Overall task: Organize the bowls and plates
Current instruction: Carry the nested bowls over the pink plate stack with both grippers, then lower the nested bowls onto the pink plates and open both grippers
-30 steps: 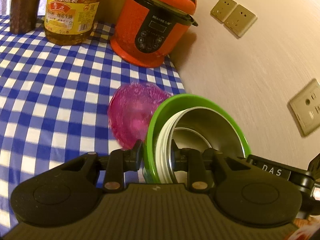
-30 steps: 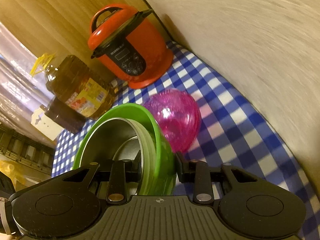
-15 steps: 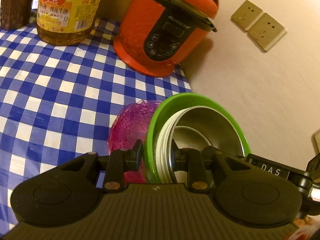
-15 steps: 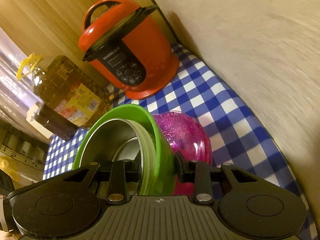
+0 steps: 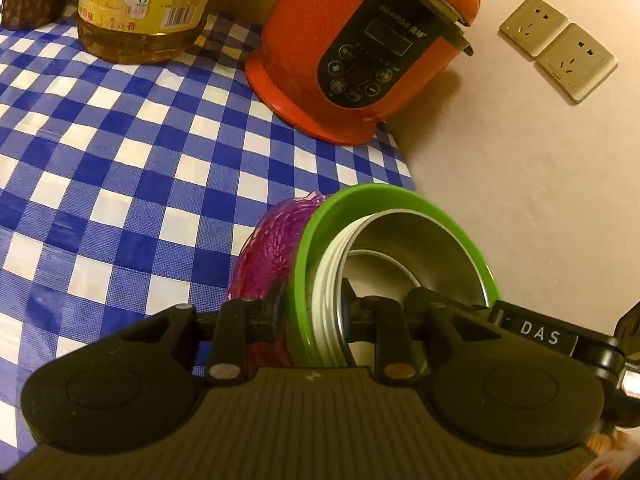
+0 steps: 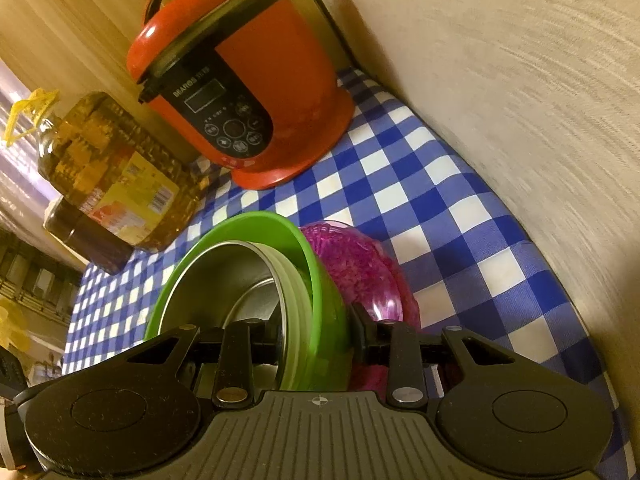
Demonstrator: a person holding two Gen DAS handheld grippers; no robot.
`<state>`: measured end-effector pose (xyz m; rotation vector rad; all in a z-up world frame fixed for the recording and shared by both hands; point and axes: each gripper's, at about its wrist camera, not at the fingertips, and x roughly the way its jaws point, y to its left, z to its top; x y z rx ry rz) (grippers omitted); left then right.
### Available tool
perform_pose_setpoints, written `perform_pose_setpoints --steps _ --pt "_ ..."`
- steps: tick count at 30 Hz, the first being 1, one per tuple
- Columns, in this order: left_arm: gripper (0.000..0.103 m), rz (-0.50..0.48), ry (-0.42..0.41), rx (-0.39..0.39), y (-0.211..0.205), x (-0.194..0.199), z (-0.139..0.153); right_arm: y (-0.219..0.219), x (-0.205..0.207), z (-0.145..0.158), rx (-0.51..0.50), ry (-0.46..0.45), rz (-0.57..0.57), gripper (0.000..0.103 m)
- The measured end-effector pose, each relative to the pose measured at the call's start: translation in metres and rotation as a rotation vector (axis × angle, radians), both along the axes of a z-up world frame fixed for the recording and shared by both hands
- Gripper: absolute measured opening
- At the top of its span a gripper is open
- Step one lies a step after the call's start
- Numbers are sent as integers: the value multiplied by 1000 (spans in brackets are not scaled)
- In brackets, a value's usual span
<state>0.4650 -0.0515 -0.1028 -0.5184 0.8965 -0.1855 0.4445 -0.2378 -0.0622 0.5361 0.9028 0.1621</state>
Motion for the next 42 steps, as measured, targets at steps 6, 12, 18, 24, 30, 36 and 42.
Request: perform_pose_setpoints --steps 6,12,18,24,30,36,42 --pt "23 0 0 18 0 7 -4 -1 7 -10 9 1 -6 32" --pt "23 -11 -9 29 -4 12 -4 -4 11 -13 16 -8 -11 32" --pt "24 -18 -16 31 -6 10 -5 -5 8 -14 1 -18 -11 32" --pt "24 -17 -22 25 -4 9 -5 -5 8 -14 6 -30 -7 32" --pt "32 -9 -51 15 -3 5 0 -1 3 -6 -21 -76 7 41" --pt "40 -4 -92 14 -2 -1 10 5 -8 8 -65 -157 22 55" --pt "51 10 -129 19 -2 -16 17 6 -17 16 -80 -189 11 58"
